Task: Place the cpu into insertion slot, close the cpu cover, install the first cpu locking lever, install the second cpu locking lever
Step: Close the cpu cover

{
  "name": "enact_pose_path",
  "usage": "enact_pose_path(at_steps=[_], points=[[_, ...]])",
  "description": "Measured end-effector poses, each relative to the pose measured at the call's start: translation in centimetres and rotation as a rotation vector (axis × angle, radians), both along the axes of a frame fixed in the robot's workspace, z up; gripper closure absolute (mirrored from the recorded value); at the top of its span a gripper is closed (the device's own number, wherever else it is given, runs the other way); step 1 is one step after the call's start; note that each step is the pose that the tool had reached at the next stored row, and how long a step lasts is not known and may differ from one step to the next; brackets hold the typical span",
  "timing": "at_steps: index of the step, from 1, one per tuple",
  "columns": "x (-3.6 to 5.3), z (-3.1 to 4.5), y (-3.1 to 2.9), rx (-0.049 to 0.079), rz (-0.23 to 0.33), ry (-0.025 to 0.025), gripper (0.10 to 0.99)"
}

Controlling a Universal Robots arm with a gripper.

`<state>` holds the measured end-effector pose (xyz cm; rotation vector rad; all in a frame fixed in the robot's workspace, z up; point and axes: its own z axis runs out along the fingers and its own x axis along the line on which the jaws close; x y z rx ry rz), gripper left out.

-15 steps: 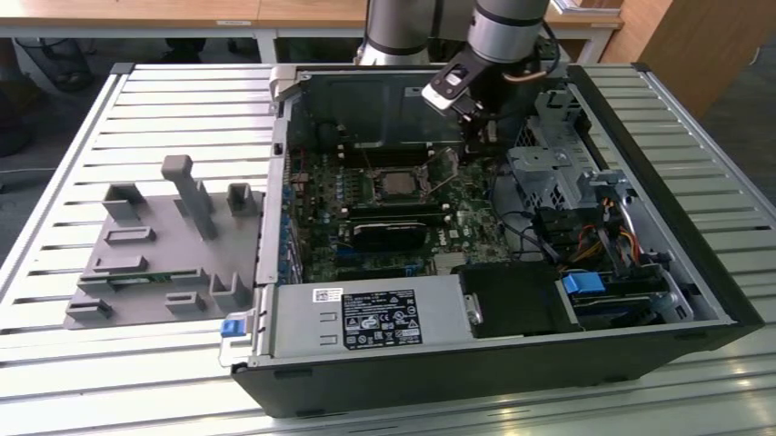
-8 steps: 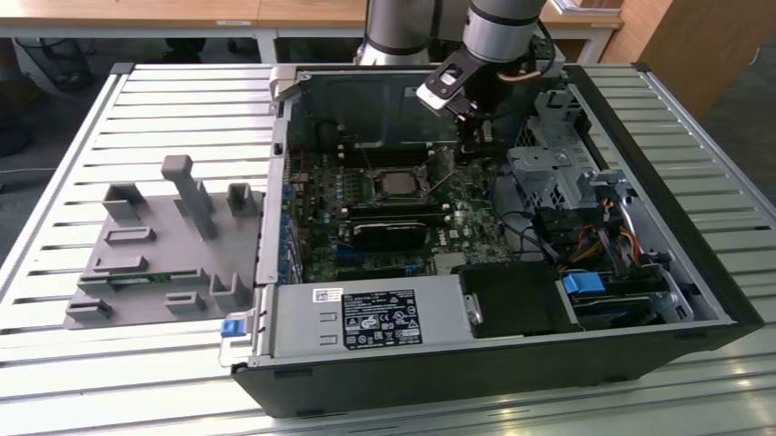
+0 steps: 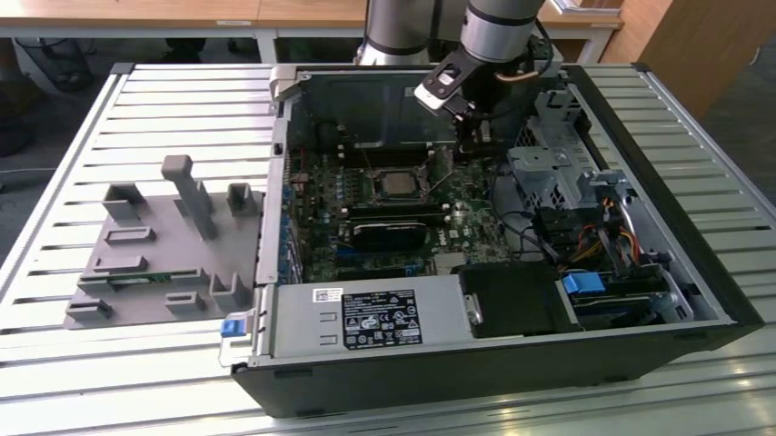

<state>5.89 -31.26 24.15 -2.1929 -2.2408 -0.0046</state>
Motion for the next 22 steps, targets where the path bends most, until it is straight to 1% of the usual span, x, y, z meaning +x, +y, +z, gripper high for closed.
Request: enact_pose_path(at_steps=[22], points=[[-1.49,0.00,-0.01,0.000,0.000,0.0000,0.969]])
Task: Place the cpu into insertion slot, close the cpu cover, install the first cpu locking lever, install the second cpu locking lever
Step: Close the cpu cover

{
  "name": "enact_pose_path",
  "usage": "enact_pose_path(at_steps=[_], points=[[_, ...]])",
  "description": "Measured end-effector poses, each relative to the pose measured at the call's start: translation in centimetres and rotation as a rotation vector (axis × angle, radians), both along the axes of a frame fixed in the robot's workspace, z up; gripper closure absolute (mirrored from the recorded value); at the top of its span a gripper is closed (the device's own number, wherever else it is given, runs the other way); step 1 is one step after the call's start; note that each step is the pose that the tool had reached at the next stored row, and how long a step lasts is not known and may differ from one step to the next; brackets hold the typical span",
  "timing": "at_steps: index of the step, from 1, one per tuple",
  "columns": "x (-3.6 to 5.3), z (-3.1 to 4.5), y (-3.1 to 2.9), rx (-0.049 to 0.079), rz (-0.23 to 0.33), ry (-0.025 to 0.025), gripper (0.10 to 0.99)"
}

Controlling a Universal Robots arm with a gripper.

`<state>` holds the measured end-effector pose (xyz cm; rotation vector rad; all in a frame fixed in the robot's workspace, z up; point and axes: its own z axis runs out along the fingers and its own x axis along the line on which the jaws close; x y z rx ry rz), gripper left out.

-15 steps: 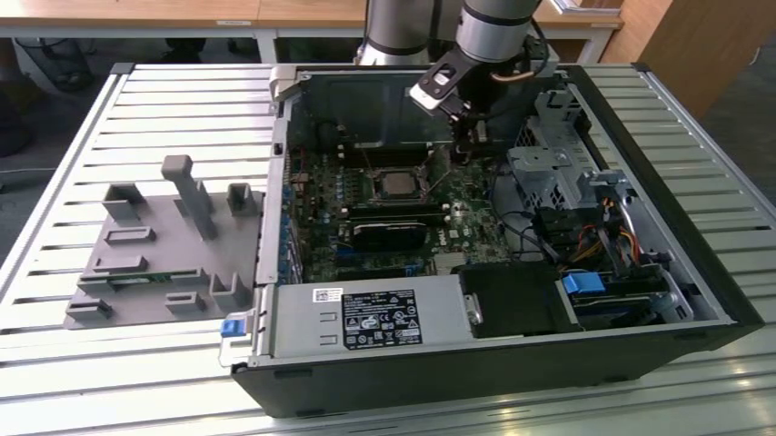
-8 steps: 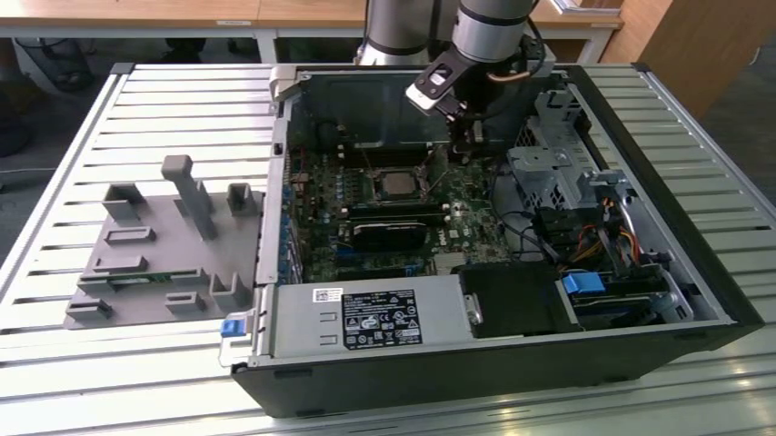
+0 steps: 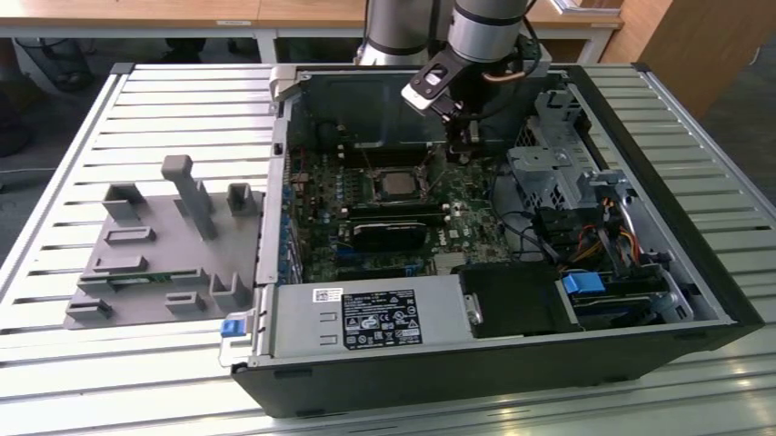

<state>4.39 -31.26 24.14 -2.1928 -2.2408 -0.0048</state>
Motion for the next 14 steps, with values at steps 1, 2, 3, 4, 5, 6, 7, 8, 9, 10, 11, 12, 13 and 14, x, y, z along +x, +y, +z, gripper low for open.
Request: enact_pose_path(at_steps=[1,2,3,4,5,6,7,8,9,10,11,12,13,14], points=[[-0.07,0.00,0.00,0.000,0.000,0.0000,0.969],[-0.14,0.00,0.00,0.000,0.000,0.0000,0.969],[-0.22,0.00,0.00,0.000,0.000,0.0000,0.969],[-0.29,0.00,0.00,0.000,0.000,0.0000,0.969],[-0.35,0.00,0.00,0.000,0.000,0.0000,0.969],[-0.43,0.00,0.00,0.000,0.000,0.0000,0.969],[-0.50,0.00,0.00,0.000,0.000,0.0000,0.969],[-0.58,0.00,0.00,0.000,0.000,0.0000,0.969],[-0.65,0.00,0.00,0.000,0.000,0.0000,0.969],[-0.72,0.00,0.00,0.000,0.000,0.0000,0.969],[-0.79,0.00,0.00,0.000,0.000,0.0000,0.969],[-0.86,0.00,0.00,0.000,0.000,0.0000,0.969],[-0.93,0.00,0.00,0.000,0.000,0.0000,0.969],[-1.00,0.00,0.00,0.000,0.000,0.0000,0.969]])
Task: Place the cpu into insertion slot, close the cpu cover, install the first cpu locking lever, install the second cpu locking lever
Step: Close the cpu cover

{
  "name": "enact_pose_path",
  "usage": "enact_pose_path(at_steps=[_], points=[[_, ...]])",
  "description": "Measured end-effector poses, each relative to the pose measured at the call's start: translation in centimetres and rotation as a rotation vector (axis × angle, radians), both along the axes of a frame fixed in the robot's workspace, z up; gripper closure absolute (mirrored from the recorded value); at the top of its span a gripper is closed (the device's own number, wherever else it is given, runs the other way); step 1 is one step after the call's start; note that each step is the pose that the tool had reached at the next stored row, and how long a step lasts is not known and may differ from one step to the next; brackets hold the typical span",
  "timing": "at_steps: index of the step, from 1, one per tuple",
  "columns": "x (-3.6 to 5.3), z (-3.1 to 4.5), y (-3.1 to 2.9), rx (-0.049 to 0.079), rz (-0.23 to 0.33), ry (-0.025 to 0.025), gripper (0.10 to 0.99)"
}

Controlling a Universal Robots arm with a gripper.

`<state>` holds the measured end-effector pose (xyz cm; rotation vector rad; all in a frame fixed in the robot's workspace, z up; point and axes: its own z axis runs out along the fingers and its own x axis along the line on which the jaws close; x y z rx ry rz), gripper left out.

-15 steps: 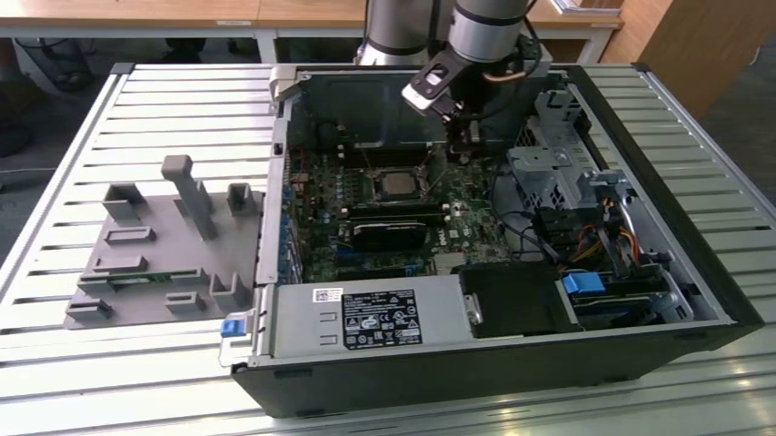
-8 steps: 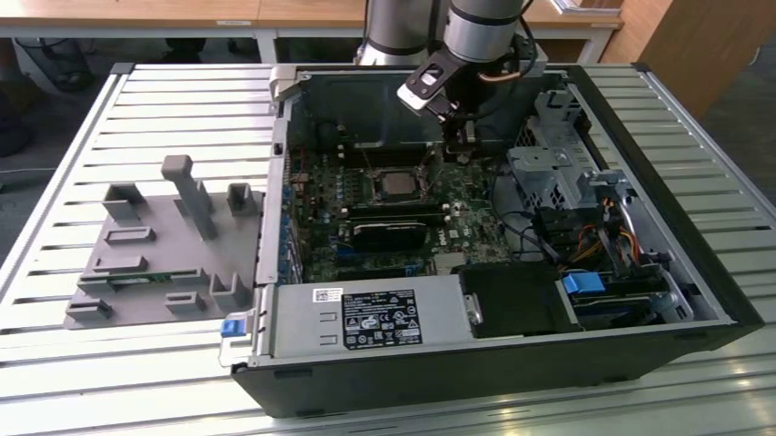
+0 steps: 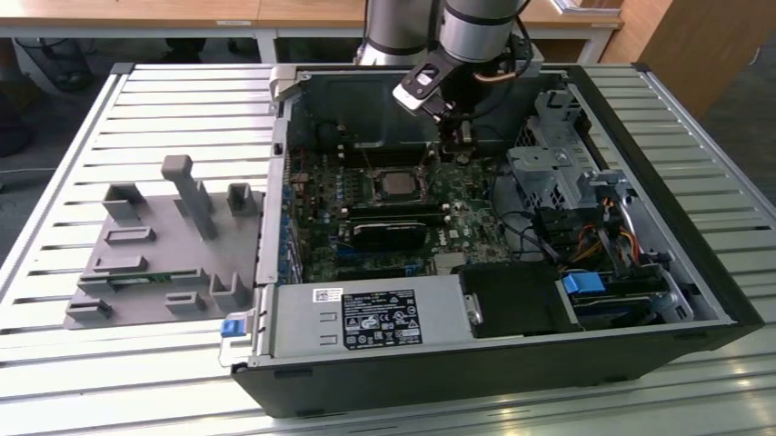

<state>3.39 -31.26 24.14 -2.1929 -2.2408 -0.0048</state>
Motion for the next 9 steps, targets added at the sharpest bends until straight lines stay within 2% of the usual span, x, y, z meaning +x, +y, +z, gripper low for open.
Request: enact_pose_path(at_steps=[9], points=[[-0.78,0.00,0.00,0.000,0.000,0.0000,0.969]])
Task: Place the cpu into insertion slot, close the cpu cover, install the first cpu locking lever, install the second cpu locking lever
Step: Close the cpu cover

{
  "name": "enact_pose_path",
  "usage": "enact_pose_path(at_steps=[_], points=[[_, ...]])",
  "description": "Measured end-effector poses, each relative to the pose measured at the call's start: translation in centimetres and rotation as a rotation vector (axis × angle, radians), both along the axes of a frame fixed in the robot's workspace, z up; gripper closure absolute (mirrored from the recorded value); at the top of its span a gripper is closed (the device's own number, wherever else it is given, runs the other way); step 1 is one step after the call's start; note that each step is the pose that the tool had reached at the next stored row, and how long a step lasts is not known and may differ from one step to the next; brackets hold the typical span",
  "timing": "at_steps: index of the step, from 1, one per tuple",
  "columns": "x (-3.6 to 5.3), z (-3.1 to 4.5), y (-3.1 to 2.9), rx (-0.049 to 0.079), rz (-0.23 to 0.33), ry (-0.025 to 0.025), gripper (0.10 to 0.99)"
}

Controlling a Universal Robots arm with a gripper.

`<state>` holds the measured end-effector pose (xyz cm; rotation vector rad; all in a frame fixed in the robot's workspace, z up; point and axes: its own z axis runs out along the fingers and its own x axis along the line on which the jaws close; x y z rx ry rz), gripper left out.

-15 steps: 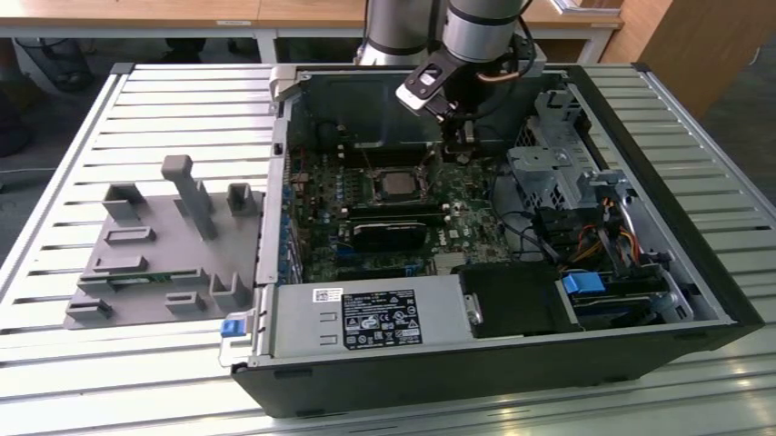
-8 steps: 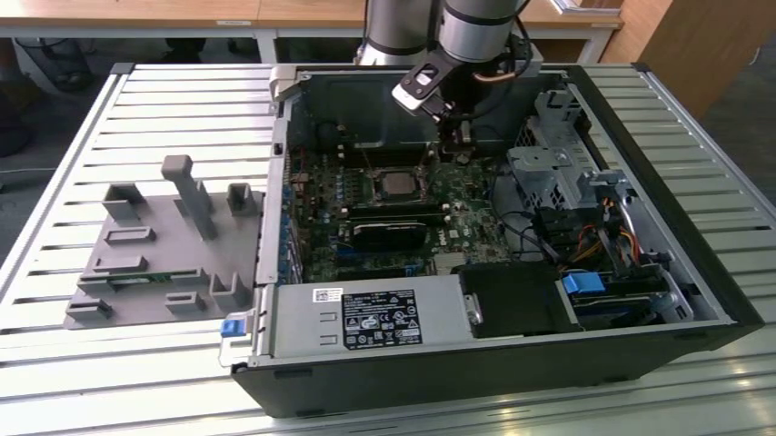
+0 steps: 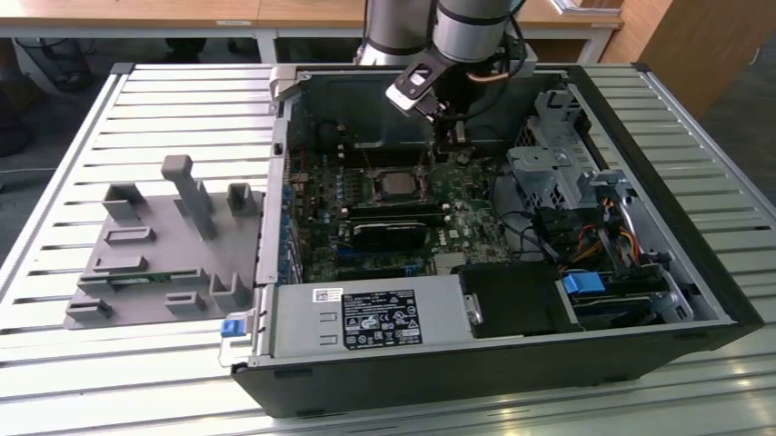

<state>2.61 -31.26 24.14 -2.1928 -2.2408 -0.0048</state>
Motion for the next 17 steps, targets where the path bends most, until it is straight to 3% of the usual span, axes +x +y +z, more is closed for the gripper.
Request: enact_pose_path(at_steps=[17], points=[[-1.72,0.00,0.00,0.000,0.000,0.0000,0.969]])
